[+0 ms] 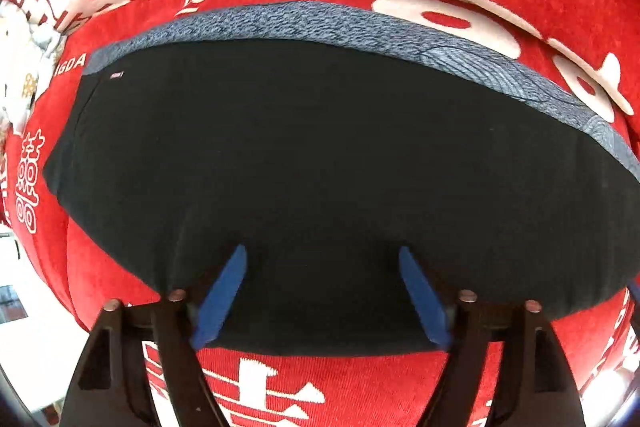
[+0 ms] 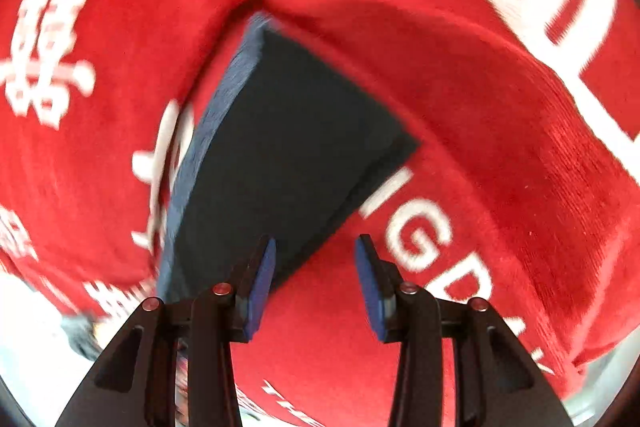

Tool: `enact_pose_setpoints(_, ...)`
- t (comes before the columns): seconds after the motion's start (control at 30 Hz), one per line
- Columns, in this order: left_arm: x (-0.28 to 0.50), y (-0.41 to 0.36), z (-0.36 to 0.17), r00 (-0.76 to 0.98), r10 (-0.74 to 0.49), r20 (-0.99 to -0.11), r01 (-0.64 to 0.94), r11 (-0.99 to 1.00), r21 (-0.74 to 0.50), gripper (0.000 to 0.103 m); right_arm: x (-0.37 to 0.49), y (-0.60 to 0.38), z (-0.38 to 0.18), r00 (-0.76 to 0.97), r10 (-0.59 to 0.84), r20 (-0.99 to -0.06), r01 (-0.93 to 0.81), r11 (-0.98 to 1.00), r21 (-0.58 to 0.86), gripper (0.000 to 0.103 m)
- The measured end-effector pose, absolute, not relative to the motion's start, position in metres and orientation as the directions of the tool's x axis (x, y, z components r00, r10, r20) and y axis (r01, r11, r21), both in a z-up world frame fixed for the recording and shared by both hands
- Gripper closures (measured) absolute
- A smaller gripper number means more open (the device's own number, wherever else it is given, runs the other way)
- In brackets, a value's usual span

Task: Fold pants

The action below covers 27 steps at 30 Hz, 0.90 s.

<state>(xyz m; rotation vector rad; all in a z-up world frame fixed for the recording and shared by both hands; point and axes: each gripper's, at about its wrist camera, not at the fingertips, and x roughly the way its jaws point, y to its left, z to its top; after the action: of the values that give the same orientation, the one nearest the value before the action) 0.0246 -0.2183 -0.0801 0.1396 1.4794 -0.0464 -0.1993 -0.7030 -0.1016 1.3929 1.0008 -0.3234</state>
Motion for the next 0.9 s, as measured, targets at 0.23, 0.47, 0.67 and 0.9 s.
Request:
enact_pose_setpoints(0.23, 0.033, -0.208, -0.087, 0.085, 0.039, -0.996, 0.114, 0.992, 0.049, 0.022, -0.232, -0.726, -0.125, 0.725, 0.300, -0.619, 0.664, -0.068, 0.745, 0.058)
enact_pose_setpoints(0.47, 0.035, -0.213, -0.085, 0.083, 0.040, -0.996, 0.115, 0.992, 0.049, 0.022, -0.247, -0.721, -0.118, 0.709, 0.290, -0.642, 0.676, -0.022, 0.736, 0.055)
enact_pose_setpoints(0.67, 0.031, -0.214, -0.083, 0.084, 0.043, -0.996, 0.114, 0.992, 0.053, 0.022, -0.204, -0.717, -0.122, 0.698, 0.305, -0.648, 0.684, -0.016, 0.730, 0.086)
enact_pose_setpoints(0.9, 0.028, -0.215, -0.083, 0.092, 0.033, -0.995, 0.121, 0.992, 0.044, 0.021, -0.191, -0.717, -0.083, 0.633, 0.297, -0.715, 0.679, 0.231, 0.697, 0.090)
